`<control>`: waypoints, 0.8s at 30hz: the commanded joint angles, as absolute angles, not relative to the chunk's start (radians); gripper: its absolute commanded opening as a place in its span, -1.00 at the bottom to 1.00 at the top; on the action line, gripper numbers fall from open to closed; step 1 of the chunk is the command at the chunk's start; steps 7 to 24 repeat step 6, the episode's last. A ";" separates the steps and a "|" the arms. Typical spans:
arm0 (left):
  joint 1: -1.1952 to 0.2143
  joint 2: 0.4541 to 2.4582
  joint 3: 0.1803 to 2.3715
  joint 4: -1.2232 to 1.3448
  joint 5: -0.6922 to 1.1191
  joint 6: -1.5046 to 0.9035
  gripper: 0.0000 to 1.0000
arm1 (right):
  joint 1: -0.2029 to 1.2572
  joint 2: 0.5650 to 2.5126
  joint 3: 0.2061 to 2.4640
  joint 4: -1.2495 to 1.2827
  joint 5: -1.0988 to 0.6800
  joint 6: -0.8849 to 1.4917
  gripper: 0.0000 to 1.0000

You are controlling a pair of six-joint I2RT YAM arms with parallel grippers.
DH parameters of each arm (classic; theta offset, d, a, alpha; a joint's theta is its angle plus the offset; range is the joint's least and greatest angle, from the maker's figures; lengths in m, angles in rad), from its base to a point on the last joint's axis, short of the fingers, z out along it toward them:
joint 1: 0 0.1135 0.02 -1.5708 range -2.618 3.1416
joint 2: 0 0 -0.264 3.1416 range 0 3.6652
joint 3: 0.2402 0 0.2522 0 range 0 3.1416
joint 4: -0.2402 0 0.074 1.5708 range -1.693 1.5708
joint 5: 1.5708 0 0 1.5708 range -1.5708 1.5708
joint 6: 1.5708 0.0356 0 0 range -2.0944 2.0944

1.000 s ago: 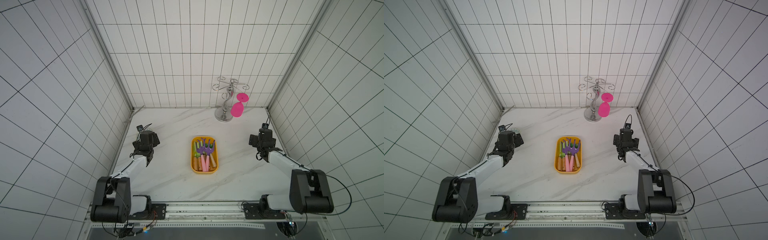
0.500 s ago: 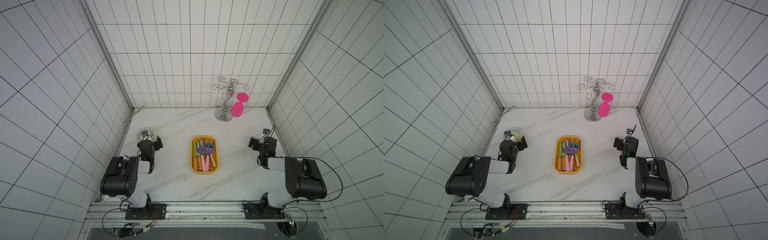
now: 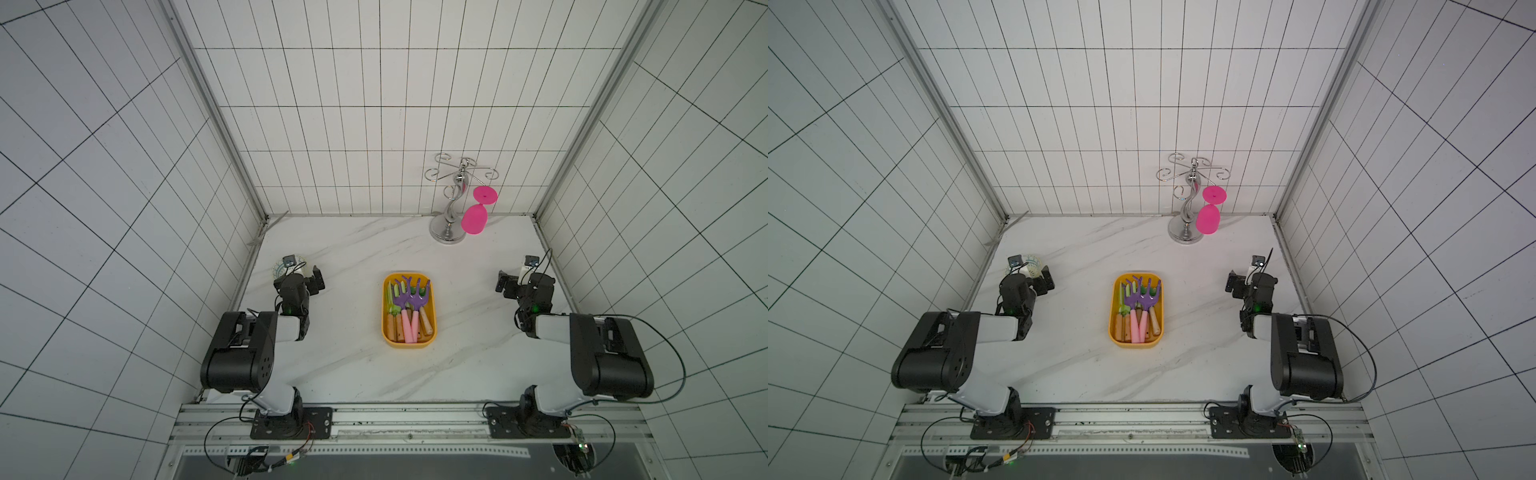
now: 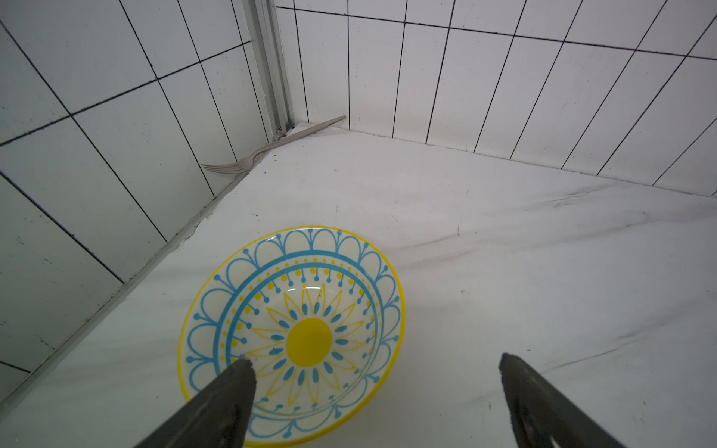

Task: Put the rake into the storage box
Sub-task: Reset both arms

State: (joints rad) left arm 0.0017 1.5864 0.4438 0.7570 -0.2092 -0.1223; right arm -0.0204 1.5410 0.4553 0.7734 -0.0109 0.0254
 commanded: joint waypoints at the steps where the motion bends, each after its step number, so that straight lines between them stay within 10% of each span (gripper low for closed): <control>1: 0.002 1.570 0.462 0.752 -0.215 -0.115 0.98 | -0.030 1.549 0.454 0.778 -0.019 0.017 0.97; 24: 0.000 1.567 0.459 0.755 -0.217 -0.115 0.98 | -0.029 1.540 0.440 0.797 -0.017 0.018 0.98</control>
